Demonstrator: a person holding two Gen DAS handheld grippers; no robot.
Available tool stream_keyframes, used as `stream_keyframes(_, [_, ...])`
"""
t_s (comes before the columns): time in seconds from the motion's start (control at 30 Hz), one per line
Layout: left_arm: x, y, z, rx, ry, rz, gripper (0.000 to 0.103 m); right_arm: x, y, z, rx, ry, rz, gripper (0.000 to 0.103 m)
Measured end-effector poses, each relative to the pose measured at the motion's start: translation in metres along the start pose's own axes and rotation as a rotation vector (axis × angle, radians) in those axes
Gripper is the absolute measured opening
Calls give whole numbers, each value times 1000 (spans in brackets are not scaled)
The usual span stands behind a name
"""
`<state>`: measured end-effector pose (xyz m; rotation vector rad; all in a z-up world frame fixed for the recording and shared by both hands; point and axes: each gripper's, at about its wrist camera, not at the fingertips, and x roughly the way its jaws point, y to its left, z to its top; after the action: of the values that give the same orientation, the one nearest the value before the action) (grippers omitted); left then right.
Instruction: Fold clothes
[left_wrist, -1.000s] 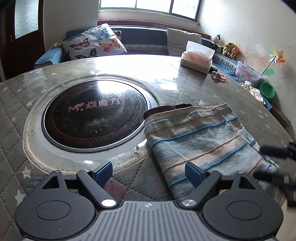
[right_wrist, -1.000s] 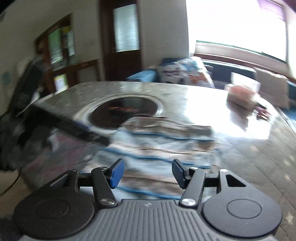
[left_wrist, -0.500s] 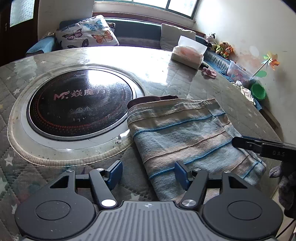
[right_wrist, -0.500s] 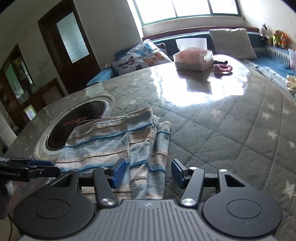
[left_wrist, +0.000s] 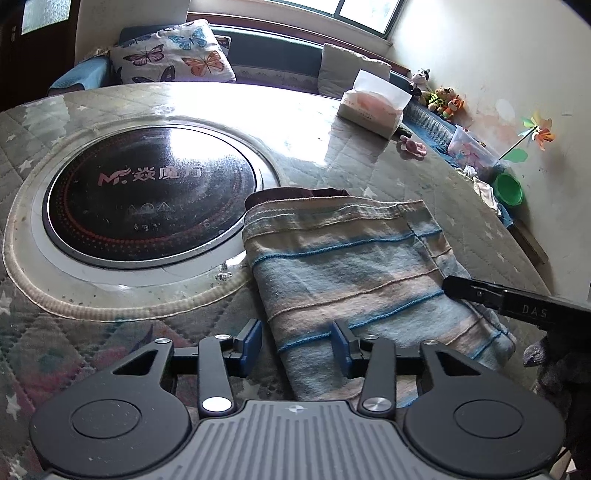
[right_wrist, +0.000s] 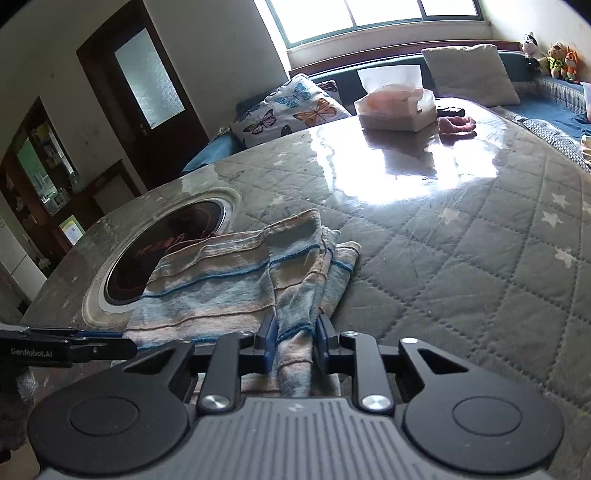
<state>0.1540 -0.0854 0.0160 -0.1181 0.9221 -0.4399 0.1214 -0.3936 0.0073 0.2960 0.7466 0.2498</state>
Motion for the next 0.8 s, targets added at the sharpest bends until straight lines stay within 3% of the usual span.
stream_keyframes(0.2, [5, 0, 5, 5, 7, -6, 44, -2, 0, 2, 9, -6, 13, 28])
stream_keyframes(0.33, [7, 0, 6, 1, 15, -7, 20, -3, 0, 5, 13, -14, 22, 23])
stream_keyframes(0.43, [6, 1, 10, -8, 15, -9, 11, -3, 1, 7, 16, -20, 28, 16])
stream_keyframes(0.8, [-1, -14, 44, 62, -50, 17, 9, -10, 15, 35, -30, -75, 57, 11])
